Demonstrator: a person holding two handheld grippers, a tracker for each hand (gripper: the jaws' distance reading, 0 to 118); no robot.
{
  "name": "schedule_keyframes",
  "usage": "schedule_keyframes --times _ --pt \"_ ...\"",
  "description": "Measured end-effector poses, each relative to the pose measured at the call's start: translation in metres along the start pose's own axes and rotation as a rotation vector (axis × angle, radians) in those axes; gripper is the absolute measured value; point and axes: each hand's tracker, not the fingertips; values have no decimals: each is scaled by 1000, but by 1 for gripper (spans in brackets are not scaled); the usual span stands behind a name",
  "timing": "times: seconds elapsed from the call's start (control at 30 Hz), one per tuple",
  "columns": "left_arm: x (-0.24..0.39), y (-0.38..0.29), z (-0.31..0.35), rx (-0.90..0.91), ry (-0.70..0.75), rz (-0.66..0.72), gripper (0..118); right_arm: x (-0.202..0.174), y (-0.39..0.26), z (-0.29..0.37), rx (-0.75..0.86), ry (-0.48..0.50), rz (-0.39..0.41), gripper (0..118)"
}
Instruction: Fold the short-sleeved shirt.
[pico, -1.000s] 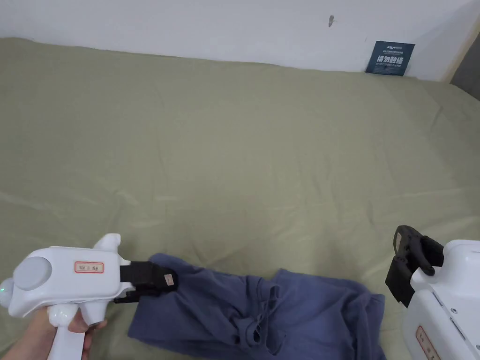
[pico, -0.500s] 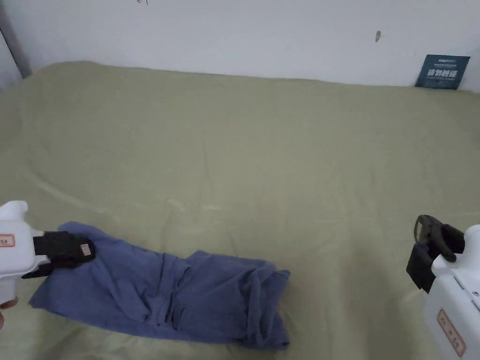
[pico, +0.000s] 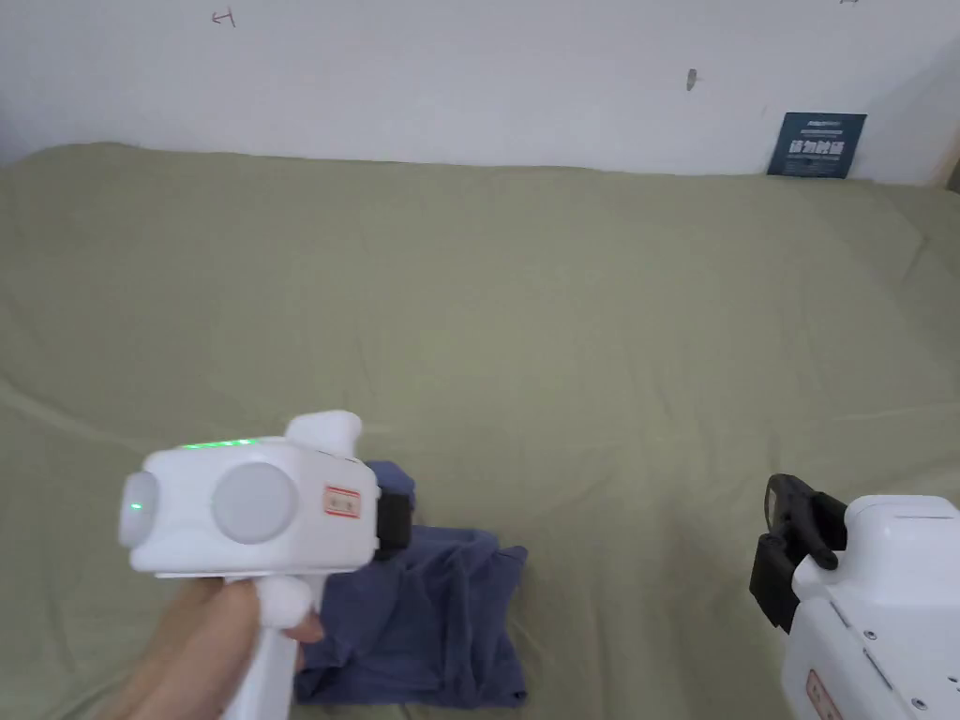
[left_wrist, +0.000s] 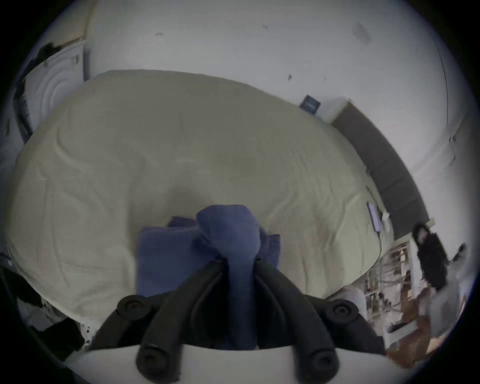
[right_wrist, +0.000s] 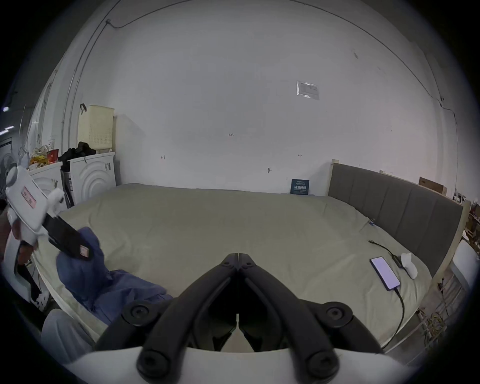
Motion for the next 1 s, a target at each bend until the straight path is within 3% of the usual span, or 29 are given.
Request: schedule_keyframes --times 0.03,0.1,0.13,0.17,0.27,0.3,0.33,0.4,0.43,0.67,0.7,0.83,0.87,0.9,1.0 --pt "8 -3 -18 -21 11 -45 18 3 -2 0 -9 -3 -2 0" --pt "21 -10 -43 -25 14 -92 98 8 -6 0 -27 -11 -4 0" --pt "24 -11 -53 -18 -8 -97 118 10 -8 0 -38 -18 -1 0" --pt "25 -13 -57 -24 -5 -79 117 12 -9 1 -42 -25 -1 0" --pt "12 -12 -32 92 -118 -23 95 19 -13 1 -55 -36 -8 0" --pt "9 -8 -19 90 -126 8 95 20 -13 1 -58 -40 -11 0" --pt "0 -7 -9 110 -165 37 79 20 -14 -1 -62 -41 -13 0" --pt "-23 -4 4 118 -249 88 20 18 -15 -3 -66 -38 -22 0" --pt "-27 -1 8 94 -291 121 1 17 -16 -3 -70 -34 -29 0" --pt "-48 -30 -42 -158 -571 182 1 0 -23 -7 -111 29 -25 0" --pt "-46 -38 -62 -203 -581 182 1 -1 -25 -9 -129 46 -32 0" --pt "-52 -65 -111 -305 -368 127 0 -2 -38 -19 -225 162 -130 0" --pt "-51 -61 -109 -246 -491 147 0 -3 -41 -23 -265 188 -143 0" --pt "-50 -54 -102 -249 -505 185 0 -5 -44 -27 -300 213 -157 0" --pt "-56 -37 -70 -171 -491 133 0 -18 -48 -43 -350 288 -191 0"
